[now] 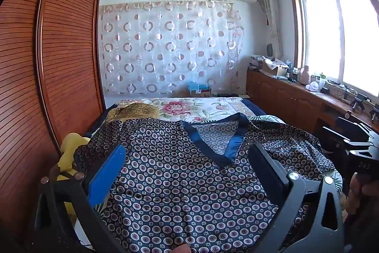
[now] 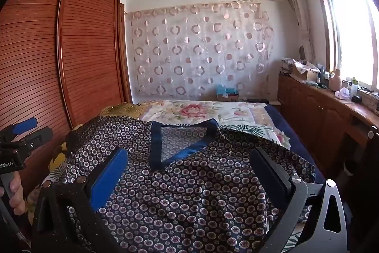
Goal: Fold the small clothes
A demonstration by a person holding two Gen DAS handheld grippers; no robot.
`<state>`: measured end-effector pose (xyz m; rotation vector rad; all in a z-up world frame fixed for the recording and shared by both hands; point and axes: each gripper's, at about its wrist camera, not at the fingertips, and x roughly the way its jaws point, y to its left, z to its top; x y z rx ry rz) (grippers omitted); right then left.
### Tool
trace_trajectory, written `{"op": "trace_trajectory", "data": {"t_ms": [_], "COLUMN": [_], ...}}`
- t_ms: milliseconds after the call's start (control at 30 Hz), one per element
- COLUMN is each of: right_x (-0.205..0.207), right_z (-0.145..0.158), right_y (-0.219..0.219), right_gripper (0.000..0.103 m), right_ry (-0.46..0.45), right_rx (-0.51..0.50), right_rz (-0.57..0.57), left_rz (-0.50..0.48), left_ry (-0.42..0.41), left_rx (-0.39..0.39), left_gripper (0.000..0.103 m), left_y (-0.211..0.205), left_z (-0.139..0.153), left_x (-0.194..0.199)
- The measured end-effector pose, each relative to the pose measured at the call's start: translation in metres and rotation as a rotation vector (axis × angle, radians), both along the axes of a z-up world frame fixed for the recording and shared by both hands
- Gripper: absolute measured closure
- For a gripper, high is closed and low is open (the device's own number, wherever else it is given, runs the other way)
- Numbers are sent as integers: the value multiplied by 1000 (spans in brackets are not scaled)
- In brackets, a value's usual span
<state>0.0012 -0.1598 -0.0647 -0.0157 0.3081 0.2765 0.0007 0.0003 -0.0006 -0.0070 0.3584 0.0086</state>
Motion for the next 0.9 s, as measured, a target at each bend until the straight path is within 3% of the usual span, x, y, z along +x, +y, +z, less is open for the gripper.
{"op": "trace_trajectory", "data": {"t_ms": [900], "right_x": [-1], "right_z": [2], "right_y": [2], "right_gripper": [0], "right_ry": [-10], "right_rx": [13], "right_rz": [4], "left_rz": [18], "left_ry": [-11], "left_rx": [12], "left_gripper": [0], "left_y": [0], "left_z": [2], "left_x": [-2]}}
